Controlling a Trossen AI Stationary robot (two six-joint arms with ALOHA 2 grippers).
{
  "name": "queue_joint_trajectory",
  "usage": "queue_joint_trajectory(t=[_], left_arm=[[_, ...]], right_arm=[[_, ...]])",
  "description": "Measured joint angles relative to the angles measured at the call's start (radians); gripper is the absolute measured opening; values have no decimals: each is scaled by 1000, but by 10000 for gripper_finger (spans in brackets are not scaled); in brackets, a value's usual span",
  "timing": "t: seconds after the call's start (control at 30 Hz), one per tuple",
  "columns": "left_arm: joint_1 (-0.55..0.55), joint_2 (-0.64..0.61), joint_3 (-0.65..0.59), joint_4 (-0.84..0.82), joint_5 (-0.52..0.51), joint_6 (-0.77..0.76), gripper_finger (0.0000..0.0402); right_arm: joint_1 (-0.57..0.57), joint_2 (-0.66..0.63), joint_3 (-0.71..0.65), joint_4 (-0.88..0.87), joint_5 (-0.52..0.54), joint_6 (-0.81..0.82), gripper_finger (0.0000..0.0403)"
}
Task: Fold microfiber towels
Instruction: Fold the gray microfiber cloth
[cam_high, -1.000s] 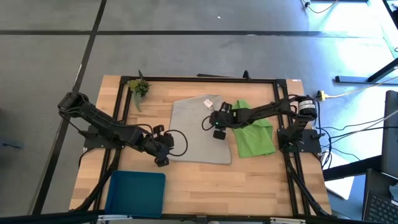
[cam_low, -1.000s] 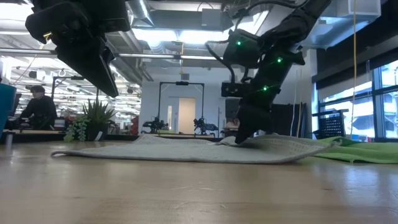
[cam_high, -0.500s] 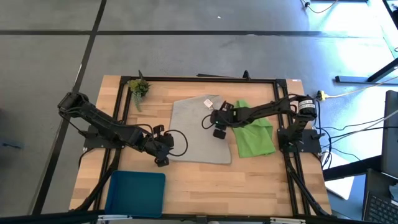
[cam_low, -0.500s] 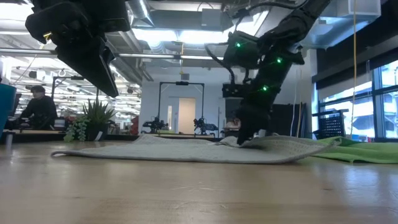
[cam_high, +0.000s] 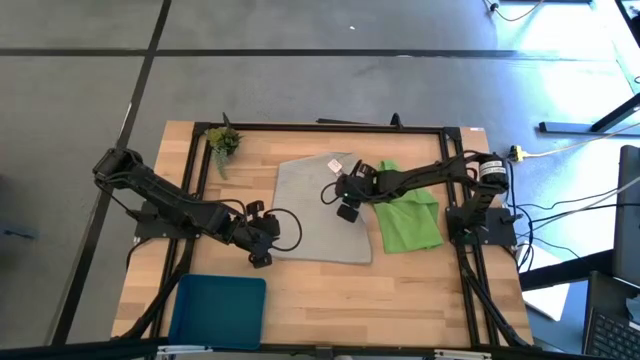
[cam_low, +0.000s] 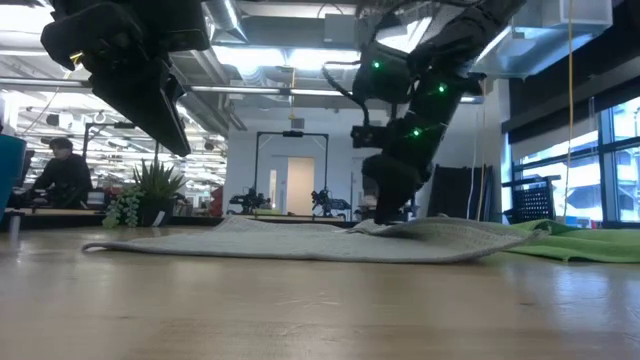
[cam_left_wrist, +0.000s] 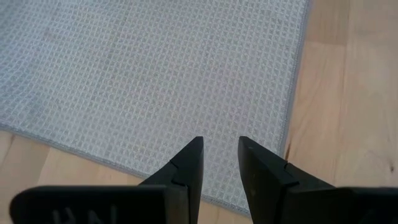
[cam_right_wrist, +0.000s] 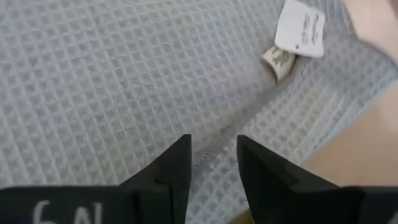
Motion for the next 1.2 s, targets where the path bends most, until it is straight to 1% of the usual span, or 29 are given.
queue_joint_trajectory(t=[0.27, 0.33, 0.43, 0.53, 0.77, 0.93, 1.2], left_arm=[[0, 0, 0, 0, -17, 1, 92], [0, 0, 0, -1, -17, 1, 92], [0, 0, 0, -1, -18, 1, 92], [0, 0, 0, -1, -18, 1, 92], [0, 0, 0, 0, -19, 1, 92], [0, 0, 0, -1, -19, 1, 92], [0, 0, 0, -1, -19, 1, 92]], right_arm=[[5, 2, -18, -1, -1, 21, 129], [5, 2, -18, -1, -16, 39, 129], [5, 2, -18, 12, -64, 37, 129], [6, 2, -18, 26, -70, 38, 129], [5, 24, -20, 3, 0, 34, 129], [7, 23, -20, -25, 100, 36, 129], [7, 23, -20, -28, 145, 34, 129]])
